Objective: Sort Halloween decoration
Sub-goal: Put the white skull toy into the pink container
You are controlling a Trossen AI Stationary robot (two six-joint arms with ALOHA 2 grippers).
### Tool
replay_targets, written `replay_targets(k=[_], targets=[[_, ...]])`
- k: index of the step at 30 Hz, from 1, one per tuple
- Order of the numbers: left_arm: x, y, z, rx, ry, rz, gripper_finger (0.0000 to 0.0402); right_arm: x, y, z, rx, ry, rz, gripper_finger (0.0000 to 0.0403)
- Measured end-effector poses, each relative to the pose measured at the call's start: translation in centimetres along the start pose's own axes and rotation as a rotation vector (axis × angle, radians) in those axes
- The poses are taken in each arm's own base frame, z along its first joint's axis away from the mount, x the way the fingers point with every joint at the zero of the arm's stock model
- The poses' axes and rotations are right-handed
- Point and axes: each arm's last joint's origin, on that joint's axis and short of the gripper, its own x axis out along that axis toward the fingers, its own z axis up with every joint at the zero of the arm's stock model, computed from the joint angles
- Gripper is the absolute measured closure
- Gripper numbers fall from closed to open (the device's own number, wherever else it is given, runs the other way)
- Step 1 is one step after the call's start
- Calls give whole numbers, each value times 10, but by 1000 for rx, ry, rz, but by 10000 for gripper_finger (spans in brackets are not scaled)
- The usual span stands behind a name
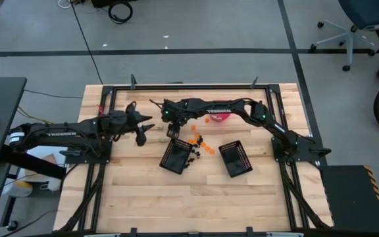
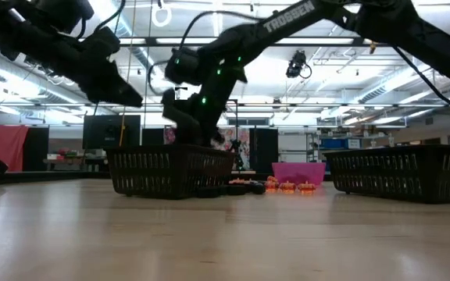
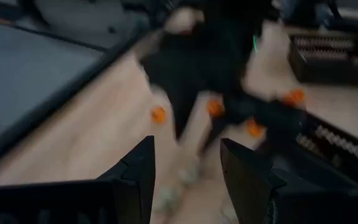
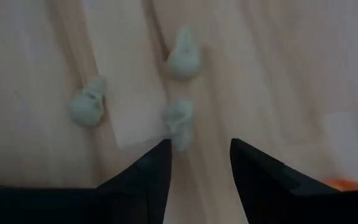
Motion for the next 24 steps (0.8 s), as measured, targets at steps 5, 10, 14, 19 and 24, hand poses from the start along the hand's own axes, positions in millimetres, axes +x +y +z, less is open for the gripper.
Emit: replay_targets(k=[5, 10, 14, 19, 24], targets=[[8, -2, -6, 12, 66, -25, 246, -42, 12, 5, -62, -20, -99, 236], [26, -4, -17, 42, 163, -18, 246, -85, 31, -1, -119, 0, -245, 236], [41, -5, -25, 103, 214, -7, 246, -105, 50, -8, -172, 13, -336, 236], [54, -6, -28, 149, 203, 40, 246, -118, 77, -18, -223, 23, -364, 236], [66, -3, -28, 146, 168, 64, 246, -122, 104, -28, -269, 35, -352, 236]])
